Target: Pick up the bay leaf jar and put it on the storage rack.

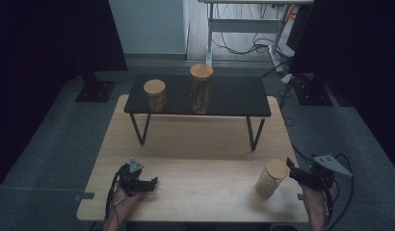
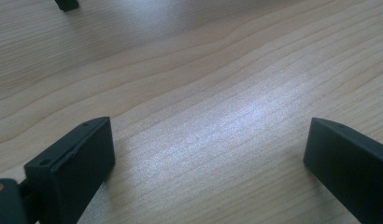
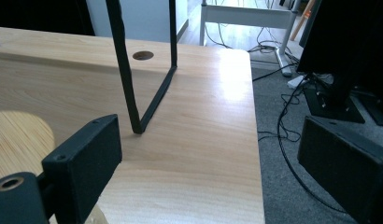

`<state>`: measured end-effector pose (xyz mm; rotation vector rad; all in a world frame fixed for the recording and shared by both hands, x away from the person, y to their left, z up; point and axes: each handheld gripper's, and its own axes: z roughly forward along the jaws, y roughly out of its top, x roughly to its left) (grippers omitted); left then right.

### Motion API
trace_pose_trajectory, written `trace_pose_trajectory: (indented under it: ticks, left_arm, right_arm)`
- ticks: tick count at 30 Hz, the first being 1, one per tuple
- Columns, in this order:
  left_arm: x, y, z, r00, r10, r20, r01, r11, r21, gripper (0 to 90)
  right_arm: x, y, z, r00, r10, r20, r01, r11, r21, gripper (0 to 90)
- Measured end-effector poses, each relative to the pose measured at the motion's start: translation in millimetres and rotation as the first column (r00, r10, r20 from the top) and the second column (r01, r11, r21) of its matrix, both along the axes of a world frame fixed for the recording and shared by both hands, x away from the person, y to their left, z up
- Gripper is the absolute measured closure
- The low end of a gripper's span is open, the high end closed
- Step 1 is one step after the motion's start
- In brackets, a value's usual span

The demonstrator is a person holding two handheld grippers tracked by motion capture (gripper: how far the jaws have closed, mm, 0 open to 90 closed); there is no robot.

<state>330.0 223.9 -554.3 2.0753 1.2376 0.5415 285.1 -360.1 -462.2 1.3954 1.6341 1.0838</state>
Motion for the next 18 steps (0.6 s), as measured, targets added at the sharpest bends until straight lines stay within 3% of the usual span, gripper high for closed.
trace_pose_trajectory:
  ticks: [18]
  left_arm:
    - [0.0, 0.0, 0.0, 1.0, 0.0, 0.0, 0.0, 1.0, 0.0, 1.7]
  right_arm:
    - [-16.7, -9.6, -31.0, 0.9991, -0.029, -0.03, 0.03, 0.999, 0.027, 6.4]
